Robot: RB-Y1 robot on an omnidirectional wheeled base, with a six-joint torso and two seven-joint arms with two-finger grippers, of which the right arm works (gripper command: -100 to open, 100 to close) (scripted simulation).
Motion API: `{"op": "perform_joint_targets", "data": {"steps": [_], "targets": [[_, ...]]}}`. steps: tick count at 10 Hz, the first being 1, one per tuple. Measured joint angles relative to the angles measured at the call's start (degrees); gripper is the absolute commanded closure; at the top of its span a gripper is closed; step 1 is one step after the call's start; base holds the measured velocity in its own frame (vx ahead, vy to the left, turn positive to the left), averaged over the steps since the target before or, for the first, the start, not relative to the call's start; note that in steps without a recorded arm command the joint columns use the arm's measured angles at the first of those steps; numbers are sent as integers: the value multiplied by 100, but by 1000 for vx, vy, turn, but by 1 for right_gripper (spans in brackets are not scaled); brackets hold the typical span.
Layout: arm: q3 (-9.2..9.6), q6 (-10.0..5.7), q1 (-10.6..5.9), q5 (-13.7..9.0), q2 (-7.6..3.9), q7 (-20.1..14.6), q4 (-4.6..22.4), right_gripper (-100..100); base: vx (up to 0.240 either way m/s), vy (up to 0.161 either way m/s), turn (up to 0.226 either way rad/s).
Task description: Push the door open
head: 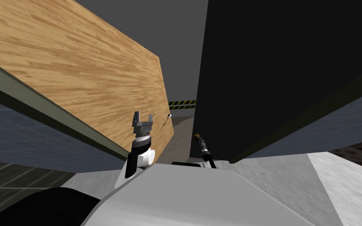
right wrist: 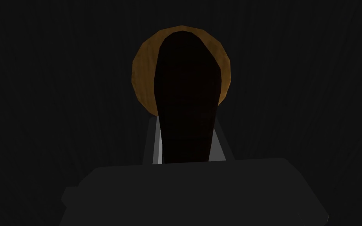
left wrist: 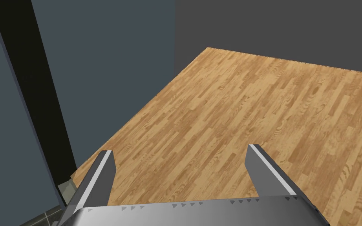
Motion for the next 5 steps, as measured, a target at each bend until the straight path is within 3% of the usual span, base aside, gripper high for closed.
{"op": "perform_joint_targets", "data": {"steps": [1, 4, 5], "targets": [[-50, -54, -76, -19, 14, 30, 115, 100, 168, 36, -66], [-158, 38, -17, -58, 29, 125, -88, 100, 170, 51, -76], [-237, -71, -138, -90, 52, 171, 135, 100, 225, 93, -106]]}}
